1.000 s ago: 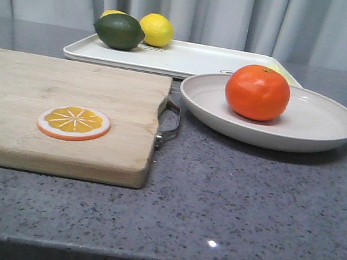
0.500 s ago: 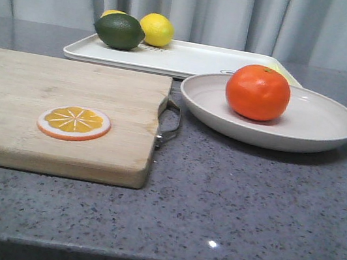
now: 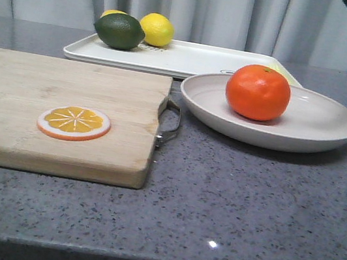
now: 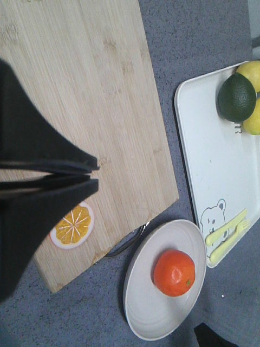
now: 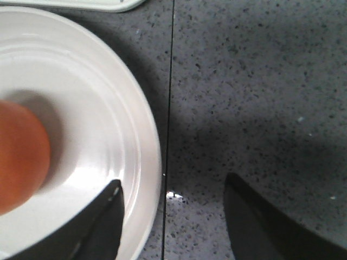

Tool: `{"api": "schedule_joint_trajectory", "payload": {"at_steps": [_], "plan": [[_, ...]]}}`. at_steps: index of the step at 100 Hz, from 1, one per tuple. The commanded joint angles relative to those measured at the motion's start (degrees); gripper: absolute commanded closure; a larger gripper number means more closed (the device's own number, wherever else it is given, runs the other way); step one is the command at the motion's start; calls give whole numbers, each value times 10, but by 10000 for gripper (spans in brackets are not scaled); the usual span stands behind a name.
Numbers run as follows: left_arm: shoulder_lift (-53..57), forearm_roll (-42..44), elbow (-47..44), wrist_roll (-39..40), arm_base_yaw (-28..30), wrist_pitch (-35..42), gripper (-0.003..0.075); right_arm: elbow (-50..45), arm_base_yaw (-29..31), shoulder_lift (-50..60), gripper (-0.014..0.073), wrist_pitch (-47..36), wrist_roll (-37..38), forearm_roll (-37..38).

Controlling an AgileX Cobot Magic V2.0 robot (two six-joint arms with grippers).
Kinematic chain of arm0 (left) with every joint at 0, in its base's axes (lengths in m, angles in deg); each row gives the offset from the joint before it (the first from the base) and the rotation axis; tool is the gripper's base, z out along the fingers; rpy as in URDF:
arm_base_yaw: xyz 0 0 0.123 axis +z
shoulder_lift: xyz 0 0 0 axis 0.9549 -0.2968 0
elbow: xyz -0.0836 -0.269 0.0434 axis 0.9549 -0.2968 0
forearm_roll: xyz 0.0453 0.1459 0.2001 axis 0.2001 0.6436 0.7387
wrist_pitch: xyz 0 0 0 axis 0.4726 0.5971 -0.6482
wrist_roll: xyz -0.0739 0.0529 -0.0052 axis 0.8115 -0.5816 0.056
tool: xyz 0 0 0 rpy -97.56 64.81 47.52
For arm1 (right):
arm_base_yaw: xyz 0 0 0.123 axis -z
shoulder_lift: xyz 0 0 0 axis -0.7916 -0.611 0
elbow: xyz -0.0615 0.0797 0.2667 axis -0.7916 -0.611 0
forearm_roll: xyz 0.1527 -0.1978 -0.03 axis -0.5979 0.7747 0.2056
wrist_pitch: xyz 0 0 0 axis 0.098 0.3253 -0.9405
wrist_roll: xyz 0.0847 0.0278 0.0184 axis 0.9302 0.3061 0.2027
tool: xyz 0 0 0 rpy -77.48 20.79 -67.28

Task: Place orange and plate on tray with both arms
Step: 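Lower the right gripper to the plate rim nearest it and pinch it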

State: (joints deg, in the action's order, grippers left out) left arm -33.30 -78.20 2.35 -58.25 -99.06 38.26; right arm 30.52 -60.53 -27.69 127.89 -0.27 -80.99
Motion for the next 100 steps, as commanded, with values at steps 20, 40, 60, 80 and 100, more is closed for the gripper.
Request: {"api": "schedule_joint_trajectory", "payload": {"at_steps": [20, 40, 60, 80, 100], "plan": [[0, -1, 15, 5, 1, 40, 741, 33, 0, -28, 167, -7, -5, -16], [0, -1, 15, 5, 1, 40, 741, 33, 0, -48, 170, -7, -5, -16], [0, -1, 15, 5, 1, 40, 741, 33, 0, -52, 302, -7, -5, -16], [0, -1, 15, 5, 1, 40, 741, 33, 0, -52, 476, -7, -5, -16], [0, -1, 15, 5, 1, 40, 741, 33, 0, -52, 590, -7, -5, -16]]}}
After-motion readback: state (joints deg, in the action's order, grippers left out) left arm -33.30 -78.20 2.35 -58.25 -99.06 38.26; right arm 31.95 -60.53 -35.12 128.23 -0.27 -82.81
